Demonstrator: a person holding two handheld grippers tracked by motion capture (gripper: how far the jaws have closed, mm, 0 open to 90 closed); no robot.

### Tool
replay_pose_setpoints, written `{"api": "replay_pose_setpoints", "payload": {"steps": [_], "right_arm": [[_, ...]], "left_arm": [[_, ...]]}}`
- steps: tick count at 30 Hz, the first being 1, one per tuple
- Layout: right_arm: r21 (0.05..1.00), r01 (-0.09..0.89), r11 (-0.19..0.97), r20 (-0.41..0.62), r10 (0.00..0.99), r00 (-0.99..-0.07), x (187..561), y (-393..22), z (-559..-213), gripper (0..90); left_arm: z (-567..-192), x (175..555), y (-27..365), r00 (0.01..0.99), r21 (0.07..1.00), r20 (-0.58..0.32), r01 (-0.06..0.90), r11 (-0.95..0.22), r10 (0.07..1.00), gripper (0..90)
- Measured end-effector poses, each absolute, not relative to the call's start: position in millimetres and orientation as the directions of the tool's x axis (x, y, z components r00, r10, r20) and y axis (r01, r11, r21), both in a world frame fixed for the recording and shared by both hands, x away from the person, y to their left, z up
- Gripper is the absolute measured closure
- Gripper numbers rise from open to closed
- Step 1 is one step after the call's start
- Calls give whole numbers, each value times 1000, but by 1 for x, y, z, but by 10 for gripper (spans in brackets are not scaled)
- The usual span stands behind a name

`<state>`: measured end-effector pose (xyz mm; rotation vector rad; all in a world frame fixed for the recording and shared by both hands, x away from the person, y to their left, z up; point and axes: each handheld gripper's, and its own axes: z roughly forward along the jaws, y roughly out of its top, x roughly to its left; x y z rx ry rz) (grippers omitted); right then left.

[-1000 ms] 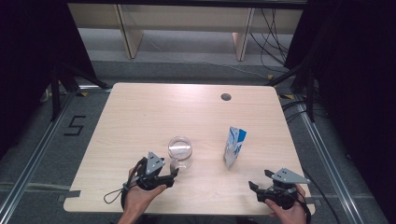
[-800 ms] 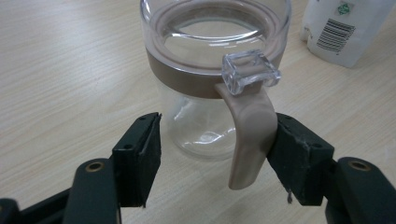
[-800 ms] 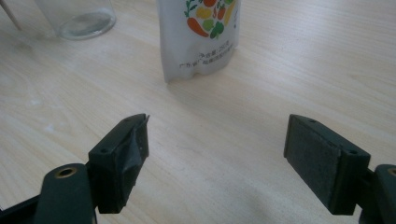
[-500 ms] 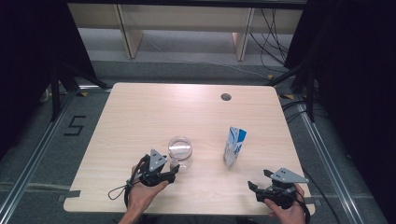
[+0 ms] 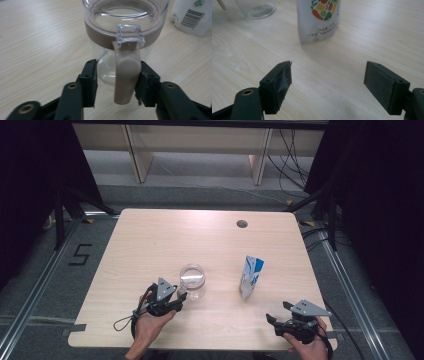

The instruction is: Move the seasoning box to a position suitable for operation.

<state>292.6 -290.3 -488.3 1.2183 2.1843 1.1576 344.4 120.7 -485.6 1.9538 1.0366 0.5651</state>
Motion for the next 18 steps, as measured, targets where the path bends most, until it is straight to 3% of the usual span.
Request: {"api": "replay_pose_setpoints", "payload": {"steps": [3, 18], "right_arm": [[804, 529, 271, 75, 836, -543, 291, -289, -488, 230], [806, 525, 274, 70, 837, -543, 291, -290, -488, 230]], "left_arm": [[-486, 347, 122, 567, 832, 21, 447, -329, 824, 713], [-486, 342, 126, 680, 842, -8, 400, -363, 733, 726]]}}
